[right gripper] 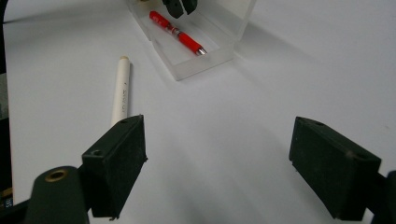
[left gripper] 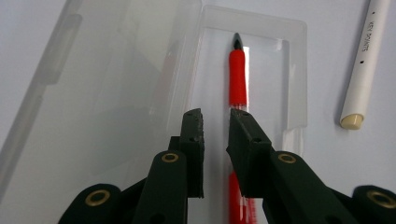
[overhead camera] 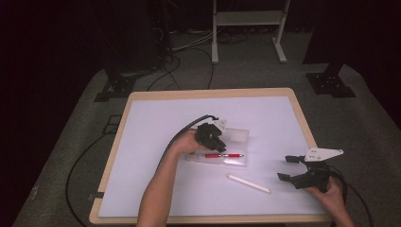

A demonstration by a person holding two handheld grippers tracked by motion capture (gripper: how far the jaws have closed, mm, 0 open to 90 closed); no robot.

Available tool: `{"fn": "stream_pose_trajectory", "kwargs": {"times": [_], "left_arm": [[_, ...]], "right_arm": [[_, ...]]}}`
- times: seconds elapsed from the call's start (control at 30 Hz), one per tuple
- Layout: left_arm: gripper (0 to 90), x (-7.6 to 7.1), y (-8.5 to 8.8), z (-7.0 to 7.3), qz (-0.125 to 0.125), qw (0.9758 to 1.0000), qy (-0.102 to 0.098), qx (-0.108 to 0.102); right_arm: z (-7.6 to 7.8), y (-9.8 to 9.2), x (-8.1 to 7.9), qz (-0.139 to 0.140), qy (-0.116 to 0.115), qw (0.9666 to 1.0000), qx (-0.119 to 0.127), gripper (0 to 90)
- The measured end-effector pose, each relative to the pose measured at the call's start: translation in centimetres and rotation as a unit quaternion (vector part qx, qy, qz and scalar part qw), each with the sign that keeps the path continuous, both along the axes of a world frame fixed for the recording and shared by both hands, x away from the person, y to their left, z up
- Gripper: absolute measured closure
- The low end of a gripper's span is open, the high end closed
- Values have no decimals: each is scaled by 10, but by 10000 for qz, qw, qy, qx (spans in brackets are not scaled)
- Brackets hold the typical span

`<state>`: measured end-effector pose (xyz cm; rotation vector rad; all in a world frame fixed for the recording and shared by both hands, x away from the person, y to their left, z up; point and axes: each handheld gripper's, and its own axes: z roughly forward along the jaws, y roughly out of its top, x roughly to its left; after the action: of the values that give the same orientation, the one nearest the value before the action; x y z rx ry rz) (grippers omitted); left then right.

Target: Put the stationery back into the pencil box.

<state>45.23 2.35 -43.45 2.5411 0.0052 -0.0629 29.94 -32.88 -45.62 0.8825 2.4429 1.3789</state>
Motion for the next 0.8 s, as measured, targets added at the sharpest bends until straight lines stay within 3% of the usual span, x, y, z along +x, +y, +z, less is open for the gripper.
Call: {"fn": "stream_pose_trajectory", "kwargs": {"times": [0.47, 0.63, 0.8], "left_arm": [[722, -18, -5, 15, -124, 9994, -195, -260], [698, -27, -8, 17, -163, 9988, -164, -425], [683, -39, -15, 18, -318, 9984, -196, -433]], "right_arm": [[-2, 0, 2, 1, 57, 10000, -5, 178], [-2, 0, 2, -7, 57, 10000, -17, 178], [-2, 0, 2, -14, 76, 10000, -32, 178]]}}
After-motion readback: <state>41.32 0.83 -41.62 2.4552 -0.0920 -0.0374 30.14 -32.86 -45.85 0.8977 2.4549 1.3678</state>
